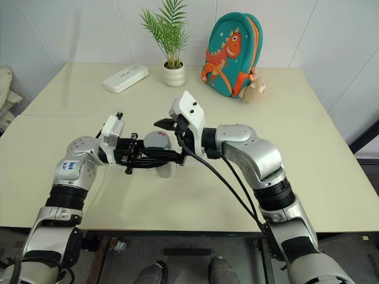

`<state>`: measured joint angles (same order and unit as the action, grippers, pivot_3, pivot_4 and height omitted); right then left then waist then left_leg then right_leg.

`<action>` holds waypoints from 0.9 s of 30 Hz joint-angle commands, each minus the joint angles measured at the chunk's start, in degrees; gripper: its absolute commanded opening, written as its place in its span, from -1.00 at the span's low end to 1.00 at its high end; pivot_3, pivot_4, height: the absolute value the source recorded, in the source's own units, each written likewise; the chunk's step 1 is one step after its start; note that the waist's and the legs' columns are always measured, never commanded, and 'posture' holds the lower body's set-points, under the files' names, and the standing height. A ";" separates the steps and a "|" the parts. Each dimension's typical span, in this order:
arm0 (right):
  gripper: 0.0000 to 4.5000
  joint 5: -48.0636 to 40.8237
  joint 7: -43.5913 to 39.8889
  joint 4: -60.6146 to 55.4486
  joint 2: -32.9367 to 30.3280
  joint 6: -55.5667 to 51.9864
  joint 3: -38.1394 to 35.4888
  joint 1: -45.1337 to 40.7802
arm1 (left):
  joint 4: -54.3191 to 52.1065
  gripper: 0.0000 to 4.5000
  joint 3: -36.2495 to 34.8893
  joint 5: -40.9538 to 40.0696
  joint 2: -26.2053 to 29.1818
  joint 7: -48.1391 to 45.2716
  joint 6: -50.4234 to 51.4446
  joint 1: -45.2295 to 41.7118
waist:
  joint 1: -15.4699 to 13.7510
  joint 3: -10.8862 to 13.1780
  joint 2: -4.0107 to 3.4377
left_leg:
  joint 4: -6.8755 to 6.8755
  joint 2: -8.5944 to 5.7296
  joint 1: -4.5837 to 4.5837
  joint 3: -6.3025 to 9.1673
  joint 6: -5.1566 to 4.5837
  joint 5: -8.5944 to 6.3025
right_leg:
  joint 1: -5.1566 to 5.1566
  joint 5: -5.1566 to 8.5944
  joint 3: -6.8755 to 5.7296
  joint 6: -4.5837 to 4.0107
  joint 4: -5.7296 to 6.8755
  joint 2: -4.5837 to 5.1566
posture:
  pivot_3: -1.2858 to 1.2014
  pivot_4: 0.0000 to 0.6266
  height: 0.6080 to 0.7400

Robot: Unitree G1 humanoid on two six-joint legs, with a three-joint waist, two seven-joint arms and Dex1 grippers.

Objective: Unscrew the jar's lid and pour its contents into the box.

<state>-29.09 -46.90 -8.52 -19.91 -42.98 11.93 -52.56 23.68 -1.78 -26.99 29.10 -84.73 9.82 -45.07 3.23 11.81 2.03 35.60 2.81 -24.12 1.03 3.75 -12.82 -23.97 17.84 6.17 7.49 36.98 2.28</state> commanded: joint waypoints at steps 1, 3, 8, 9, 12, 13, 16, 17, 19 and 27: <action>0.99 -0.22 1.09 -1.44 -3.04 -0.30 -5.14 0.58 | -0.07 -0.14 -0.71 -0.46 0.74 -1.63 -1.23 -1.40 | -0.01 0.00 0.00 | 0.00 0.00 0.00 0.00 0.00 0.00 | 0.00 0.00 0.00 0.00 -0.01 0.00 | 0.03 -0.52 1.00; 0.99 -0.36 1.08 -1.83 -4.15 -0.52 -5.37 0.94 | 0.32 -0.14 -0.78 -0.37 0.82 -1.69 -1.44 -1.54 | -0.01 0.00 0.00 | 0.00 0.00 0.00 -0.01 0.00 0.00 | 0.00 0.00 0.00 0.00 -0.01 0.00 | 0.03 -0.52 1.00; 0.99 -2.88 -0.01 -4.78 -7.37 -2.03 -6.44 1.94 | 1.07 -0.14 -0.80 -0.22 0.81 -1.65 -1.93 -1.84 | 0.02 0.00 0.00 | -0.02 0.00 -0.01 0.00 0.00 0.00 | 0.00 0.00 0.01 0.00 -0.04 0.00 | 0.03 -0.52 1.00; 0.99 -3.58 -0.19 -5.62 -7.93 -2.51 -6.76 2.09 | 1.23 -0.14 -0.85 -0.18 0.84 -1.68 -2.05 -1.85 | -0.03 0.00 0.00 | -0.02 0.00 -0.01 -0.01 0.00 0.00 | 0.00 0.00 0.01 0.00 -0.04 0.00 | 0.03 -0.52 1.00; 0.99 -5.59 -1.06 -7.62 -9.24 -3.98 -7.65 2.41 | 1.89 -0.14 -0.99 0.05 0.80 -1.71 -2.44 -2.07 | -0.04 0.00 0.00 | -0.01 0.00 -0.02 -0.01 0.00 0.00 | 0.00 0.00 0.00 0.00 -0.06 0.00 | 0.03 -0.52 1.00; 0.99 -6.70 -1.36 -8.69 -9.50 -4.75 -8.13 2.49 | 2.03 -0.14 -1.02 0.11 0.76 -1.75 -2.53 -2.14 | 0.02 0.00 0.00 | -0.01 0.00 -0.02 -0.01 0.00 0.00 | 0.00 0.00 0.01 0.00 -0.05 0.00 | 0.03 -0.52 1.00; 0.99 -7.86 -1.15 -9.83 -9.51 -5.66 -8.60 2.29 | 2.37 -0.14 -0.96 0.21 0.69 -1.85 -2.70 -2.34 | 0.11 0.00 0.00 | -0.04 0.01 0.00 0.00 -0.01 0.00 | -0.01 0.00 0.01 0.00 -0.04 -0.02 | 0.03 -0.52 1.00; 0.99 -7.70 -0.73 -9.70 -9.24 -5.60 -8.48 2.07 | 2.53 -0.14 -0.92 0.24 0.65 -1.87 -2.79 -2.41 | 0.10 0.00 0.00 | -0.04 0.01 -0.01 0.00 -0.01 0.00 | -0.01 0.00 0.01 0.00 -0.04 -0.02 | 0.03 -0.52 1.00; 0.99 -7.41 0.49 -9.09 -7.53 -5.04 -8.11 1.14 | 2.84 -0.14 -0.78 0.33 0.48 -1.90 -3.01 -2.62 | 0.06 0.00 0.00 | -0.02 0.01 -0.01 -0.01 -0.01 0.00 | -0.01 0.00 0.01 0.00 -0.04 -0.02 | 0.03 -0.52 1.00; 0.99 -6.00 3.48 -7.29 -0.58 -3.37 -6.00 -1.42 | 3.79 -0.14 -0.23 0.49 0.11 -2.09 -3.70 -3.30 | 0.03 0.00 0.00 | -0.02 0.01 -0.02 0.00 -0.01 0.00 | -0.01 0.00 0.02 0.01 -0.02 -0.02 | 0.03 -0.52 1.00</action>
<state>-35.11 -44.00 -15.02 -21.00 -47.41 6.15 -52.82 27.79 -1.60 -26.52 29.22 -85.92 6.97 -46.63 3.27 11.82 2.03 35.58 2.82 -24.14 1.02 3.74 -12.82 -23.98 17.84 6.19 7.49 36.95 2.26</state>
